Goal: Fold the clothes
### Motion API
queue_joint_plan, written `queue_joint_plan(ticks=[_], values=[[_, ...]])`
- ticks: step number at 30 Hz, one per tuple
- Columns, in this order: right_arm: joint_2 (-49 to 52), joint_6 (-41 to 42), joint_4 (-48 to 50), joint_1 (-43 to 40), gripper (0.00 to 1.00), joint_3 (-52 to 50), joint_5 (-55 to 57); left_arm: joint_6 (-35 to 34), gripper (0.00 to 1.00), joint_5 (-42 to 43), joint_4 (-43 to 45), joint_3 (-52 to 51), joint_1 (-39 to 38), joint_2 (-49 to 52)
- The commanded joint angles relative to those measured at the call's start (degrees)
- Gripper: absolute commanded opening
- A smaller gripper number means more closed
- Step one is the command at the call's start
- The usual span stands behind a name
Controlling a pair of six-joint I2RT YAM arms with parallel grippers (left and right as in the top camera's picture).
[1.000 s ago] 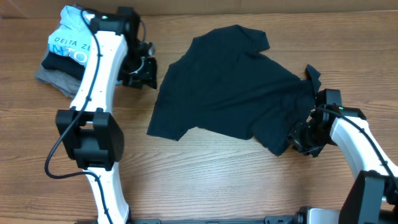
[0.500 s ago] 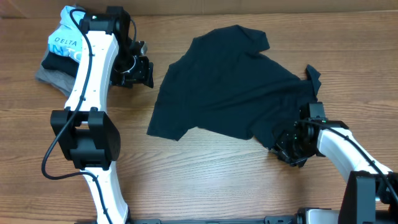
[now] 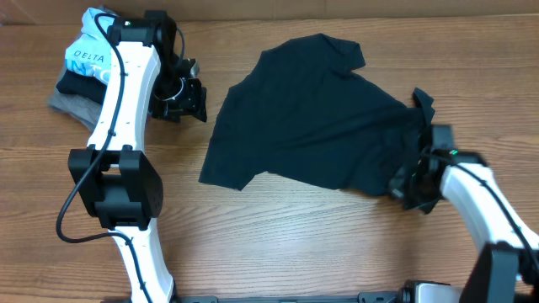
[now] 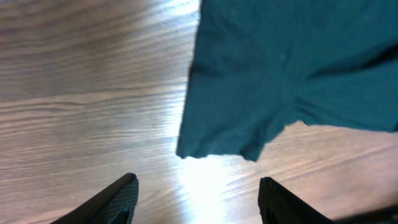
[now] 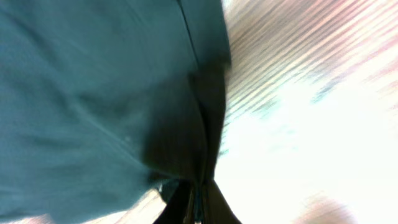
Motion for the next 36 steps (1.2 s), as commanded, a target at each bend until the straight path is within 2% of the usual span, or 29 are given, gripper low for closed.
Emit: queue_joint_plan(ticks=[1,2,5,11,14,18,30,35,36], values=[[-6.36,3.48,-6.03,-2.49,0.04,10.49,13.66,0.94,0.65,4.90,-0.94,0.22,-0.55,0.24],[-7.37,5.79,-8.94,-3.54,0.04,12.98,15.10,0.94,0.64,4.85,-1.03,-0.31,-0.83,0.24],[-8.94,6.08,-12.90,-6.27,0.04,16.26,15.34,0.74,0.63,4.96,-0.37,-2.97,-1.79,0.24],[-8.85,4.81,-17.97,-9.27,0.04,15.56,13.51,-0.68,0.63,5.03,2.91,-10.78,-4.94,0.24],[-8.85,1.11,-18.05,-9.20,0.04,13.86,9.88,-0.68,0.61,7.13,5.01,-15.08,-6.93,0.24],[-8.85,1.07,-17.09,-9.22,0.04,9.70,8.68,-0.90,0.60,9.73,8.63,-20.57,-10.67,0.24],[-8.72,1.09,-12.87,-9.22,0.04,4.59,8.17,-8.92,0.56,2.99,19.69,-32.65,-20.15,0.24],[-8.72,1.09,-12.94,-9.22,0.04,4.59,8.20,-13.31,0.41,2.73,22.10,-36.17,-21.88,0.24],[-8.72,1.09,-12.87,-9.22,0.04,4.59,8.17,-13.86,0.30,2.69,22.27,-36.63,-21.90,0.24]])
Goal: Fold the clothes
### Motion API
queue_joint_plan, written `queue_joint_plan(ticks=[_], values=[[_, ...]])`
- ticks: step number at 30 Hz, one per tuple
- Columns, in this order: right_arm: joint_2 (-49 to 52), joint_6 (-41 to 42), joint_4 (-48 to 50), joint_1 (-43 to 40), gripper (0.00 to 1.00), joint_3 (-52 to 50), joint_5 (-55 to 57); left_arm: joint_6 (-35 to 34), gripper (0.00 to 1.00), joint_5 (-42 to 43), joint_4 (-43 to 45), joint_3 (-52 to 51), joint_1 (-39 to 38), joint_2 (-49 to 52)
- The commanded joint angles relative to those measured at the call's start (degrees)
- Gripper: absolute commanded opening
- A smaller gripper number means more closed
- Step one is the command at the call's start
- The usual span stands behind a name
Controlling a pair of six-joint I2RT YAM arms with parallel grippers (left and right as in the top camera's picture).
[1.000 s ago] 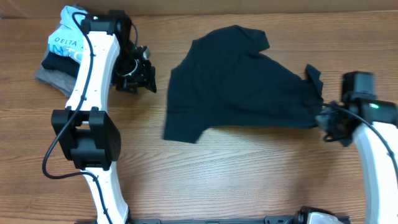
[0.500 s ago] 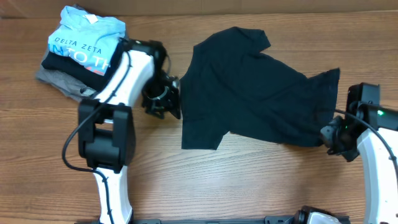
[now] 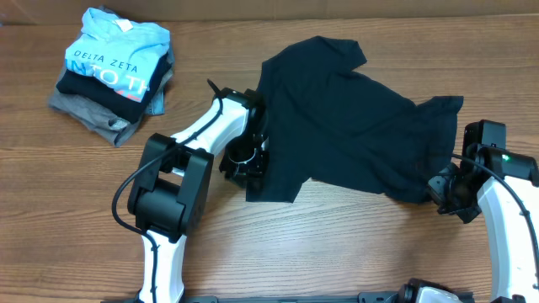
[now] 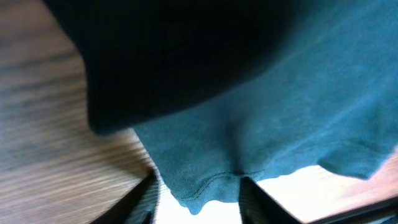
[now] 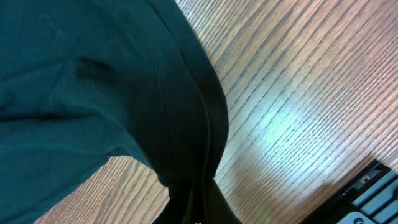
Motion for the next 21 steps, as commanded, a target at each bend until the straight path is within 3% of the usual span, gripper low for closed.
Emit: queue_joint_plan(ticks=[1,2,8,12,17,21], values=[[0.02,-0.24,0.33,-0.13,0.04,-0.44,-0.04,-4.57,0.15,-1.86,1.11,-2.89,-0.74,0.31],[0.02,-0.24,0.46,-0.13,0.04,-0.42,-0.04,-5.79,0.04,-2.67,0.85,-3.02,-0.66,0.31],[0.04,-0.28,0.42,-0.13,0.05,-1.09,-0.02,-11.47,0.05,-12.46,-4.33,-2.82,3.30,-2.16],[0.55,-0.50,0.72,-0.13,0.06,-3.43,-1.40,-12.11,0.04,-17.00,-8.04,-2.82,10.88,-8.87],[0.66,-0.48,1.18,-0.17,0.06,-4.15,-8.37,-10.91,0.04,-16.94,-10.56,-2.86,18.18,-16.13],[0.63,-1.84,-2.36,-0.17,0.04,-4.15,-17.99,-8.68,0.04,-13.94,-10.82,-2.89,19.41,-19.52]])
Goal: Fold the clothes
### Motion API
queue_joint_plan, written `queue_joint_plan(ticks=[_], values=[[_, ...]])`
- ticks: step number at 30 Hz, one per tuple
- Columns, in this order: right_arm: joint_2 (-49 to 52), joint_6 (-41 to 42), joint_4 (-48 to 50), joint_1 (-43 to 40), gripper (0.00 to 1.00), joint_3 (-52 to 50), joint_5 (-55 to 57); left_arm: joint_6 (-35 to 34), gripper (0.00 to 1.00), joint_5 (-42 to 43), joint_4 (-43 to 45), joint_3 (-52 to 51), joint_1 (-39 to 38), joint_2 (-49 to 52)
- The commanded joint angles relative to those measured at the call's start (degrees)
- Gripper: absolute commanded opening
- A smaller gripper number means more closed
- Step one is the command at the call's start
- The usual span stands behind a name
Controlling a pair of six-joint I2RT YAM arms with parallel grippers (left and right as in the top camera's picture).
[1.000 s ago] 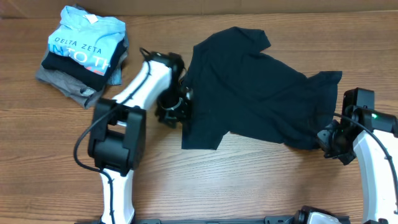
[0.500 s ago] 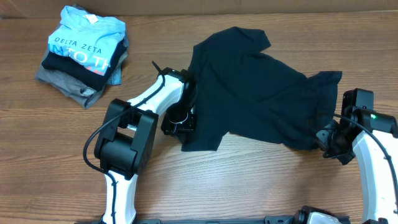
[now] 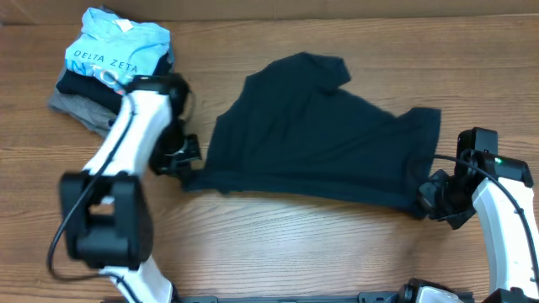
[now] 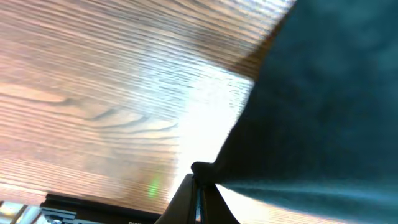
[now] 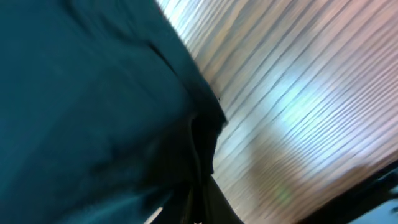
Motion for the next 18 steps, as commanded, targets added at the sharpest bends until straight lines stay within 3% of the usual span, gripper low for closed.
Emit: queue_joint_plan(ticks=[1,6,10,18], values=[[-0.07,-1.22,-2.60,-0.09,0.04,-0.37,-10.14,1.73,0.04,0.92,-0.15,-0.11,-0.63,-2.99],[-0.48,-1.18,-5.49,-0.07,0.04,-0.37,-12.72,1.79,0.04,1.62,0.37,-0.11,-2.03,-3.48],[-0.59,-0.28,-4.11,-1.01,0.04,-0.37,-8.35,2.97,0.04,6.01,5.42,-0.11,-4.44,-3.48],[-0.59,2.49,-0.72,-6.27,0.04,-0.37,-4.59,2.49,0.04,6.29,12.48,-0.11,-5.55,-3.48]])
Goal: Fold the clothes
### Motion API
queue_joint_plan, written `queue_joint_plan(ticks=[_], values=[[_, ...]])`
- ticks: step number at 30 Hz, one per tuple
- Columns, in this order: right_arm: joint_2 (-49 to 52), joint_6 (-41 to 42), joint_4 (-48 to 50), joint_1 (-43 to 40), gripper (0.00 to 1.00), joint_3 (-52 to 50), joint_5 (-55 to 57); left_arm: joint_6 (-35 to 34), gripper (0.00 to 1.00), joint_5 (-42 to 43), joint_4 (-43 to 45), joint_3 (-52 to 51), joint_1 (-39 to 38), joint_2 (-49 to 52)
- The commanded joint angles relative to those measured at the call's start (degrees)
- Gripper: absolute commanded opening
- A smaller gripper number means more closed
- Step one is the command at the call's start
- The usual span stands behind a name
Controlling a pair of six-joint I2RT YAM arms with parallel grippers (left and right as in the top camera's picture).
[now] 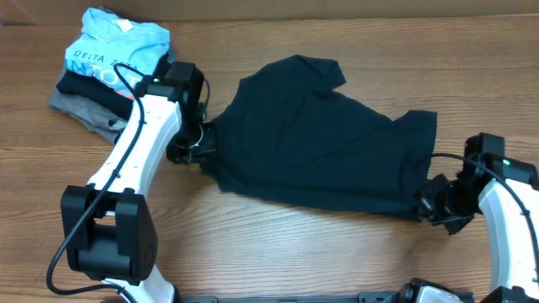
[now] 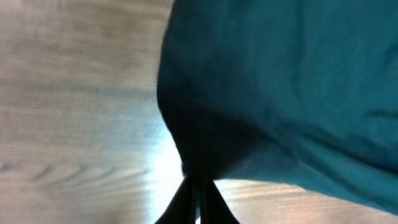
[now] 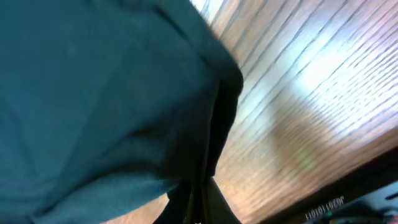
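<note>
A dark T-shirt (image 1: 320, 143) lies spread across the middle of the wooden table, its hem stretched between my two arms. My left gripper (image 1: 200, 145) is shut on the shirt's left edge; in the left wrist view the fabric (image 2: 280, 81) bunches down into the closed gripper (image 2: 199, 200). My right gripper (image 1: 431, 202) is shut on the lower right corner, and the right wrist view shows the cloth (image 3: 106, 87) gathered into that gripper (image 3: 198, 202).
A stack of folded clothes (image 1: 109, 71) with a light blue printed shirt on top sits at the far left corner. The table's (image 1: 278, 252) front edge and a dark rail show in the right wrist view.
My left gripper has moved up and slightly right with the shirt's left edge, so the left hem now sits nearer the sleeve. The right gripper has shifted a little toward the front.
First my left gripper stood open beside the folded stack while the right was shut on the shirt's right side. Then the left was at the shirt's lower left corner. Later both held the hem stretched straight, and now the left edge is drawn up.
</note>
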Motion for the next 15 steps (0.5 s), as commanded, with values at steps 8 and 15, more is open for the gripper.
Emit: queue_joint_plan(ticks=[8,15], values=[[0.13,1.90,5.68,-3.15,0.05,-0.68,1.79,0.20,0.04,4.90,12.92,-0.09,-0.02,-0.98],[4.57,2.67,9.88,-3.15,0.05,-0.96,1.84,0.22,0.04,8.20,20.22,-0.09,-0.24,-0.98]])
